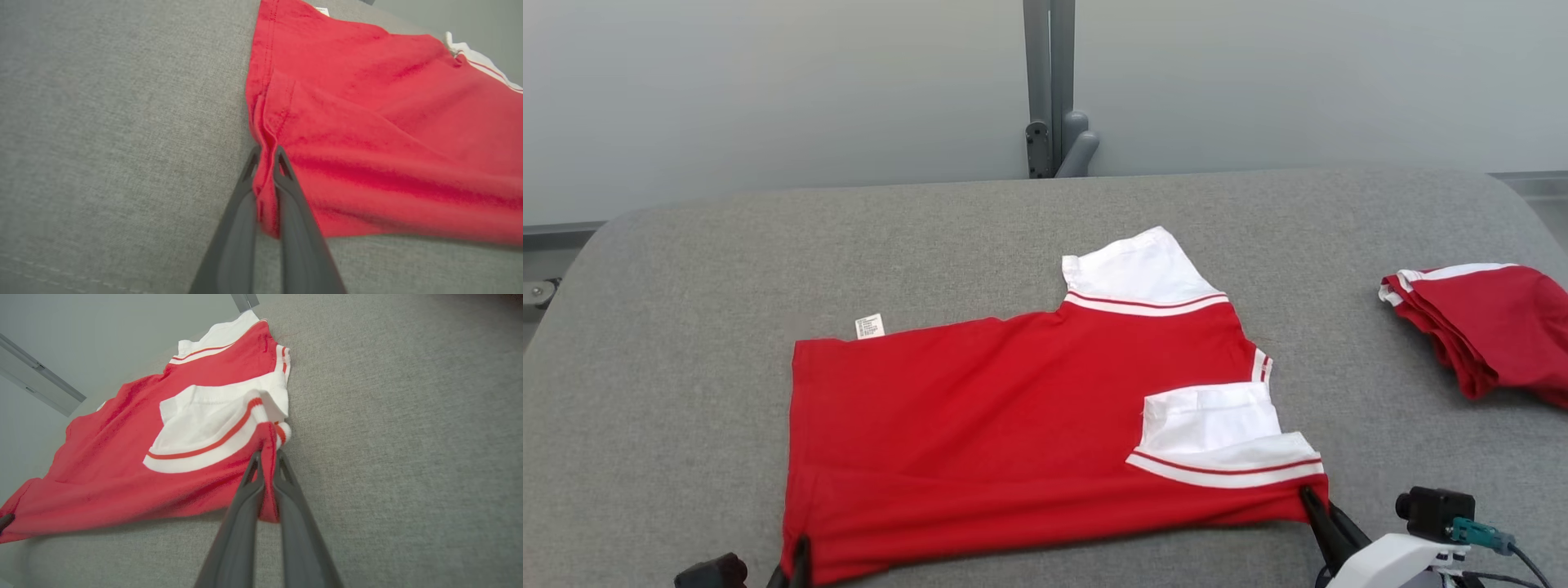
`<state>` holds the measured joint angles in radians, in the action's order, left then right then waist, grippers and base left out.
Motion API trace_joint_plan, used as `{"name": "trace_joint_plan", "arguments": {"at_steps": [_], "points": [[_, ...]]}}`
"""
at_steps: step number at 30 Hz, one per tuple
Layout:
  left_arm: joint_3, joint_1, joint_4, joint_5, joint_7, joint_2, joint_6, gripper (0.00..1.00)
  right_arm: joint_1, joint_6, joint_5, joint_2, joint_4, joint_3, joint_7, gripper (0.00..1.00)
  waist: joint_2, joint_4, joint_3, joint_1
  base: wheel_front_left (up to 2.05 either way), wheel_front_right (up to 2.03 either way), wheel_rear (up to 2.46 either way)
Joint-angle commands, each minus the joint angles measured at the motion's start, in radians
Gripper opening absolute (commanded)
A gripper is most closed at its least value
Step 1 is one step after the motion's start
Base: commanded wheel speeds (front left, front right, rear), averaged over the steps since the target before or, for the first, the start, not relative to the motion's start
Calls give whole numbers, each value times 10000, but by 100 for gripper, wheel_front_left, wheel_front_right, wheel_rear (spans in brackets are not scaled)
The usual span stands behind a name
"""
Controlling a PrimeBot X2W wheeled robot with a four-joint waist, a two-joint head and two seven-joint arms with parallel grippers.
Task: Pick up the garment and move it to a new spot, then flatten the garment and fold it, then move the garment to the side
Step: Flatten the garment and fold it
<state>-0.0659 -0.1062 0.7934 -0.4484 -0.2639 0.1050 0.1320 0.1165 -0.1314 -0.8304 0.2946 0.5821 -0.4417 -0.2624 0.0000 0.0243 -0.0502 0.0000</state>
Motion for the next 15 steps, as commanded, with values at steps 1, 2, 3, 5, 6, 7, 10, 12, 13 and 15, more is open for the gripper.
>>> {"name": "trace_joint_plan", "arguments": {"at_steps": [1,2,3,5,6,7,10,12,13,15], "points": [[-11,103,205,-72,2,-4,-37,0,-122,17,-134,101,188,-166,-29,0,0,17,184,0,0,0,0],[-17,92,289,-55,2,-17,-36,0,-138,17,-195,124,279,-254,-31,0,0,5,222,0,0,0,0],[-3,91,366,-25,2,-28,-37,20,-139,17,-257,138,377,-306,-31,0,0,-9,267,0,0,0,0],[64,106,391,71,2,-47,-37,100,-58,18,-263,183,574,-271,-29,100,0,-38,343,0,0,0,0],[151,104,364,135,2,-63,-38,100,11,17,-229,174,569,-190,-31,100,0,-44,376,0,0,0,0],[277,111,280,222,2,-67,-101,100,65,17,-149,181,539,-67,-31,100,0,-49,408,0,0,0,0],[601,222,-101,630,3,-114,-289,100,131,17,249,190,306,456,-29,100,0,-62,503,0,0,0,0],[796,223,-400,854,2,-150,-332,100,172,17,570,172,10,915,-31,100,0,-43,593,0,0,0,0],[867,156,-571,1004,2,-148,-328,100,198,15,763,147,-146,1140,-29,100,0,-28,668,0,0,0,0],[998,-103,-855,1218,3,-174,-295,100,325,15,1175,79,-512,1528,-29,100,0,5,863,0,0,0,0]]}}
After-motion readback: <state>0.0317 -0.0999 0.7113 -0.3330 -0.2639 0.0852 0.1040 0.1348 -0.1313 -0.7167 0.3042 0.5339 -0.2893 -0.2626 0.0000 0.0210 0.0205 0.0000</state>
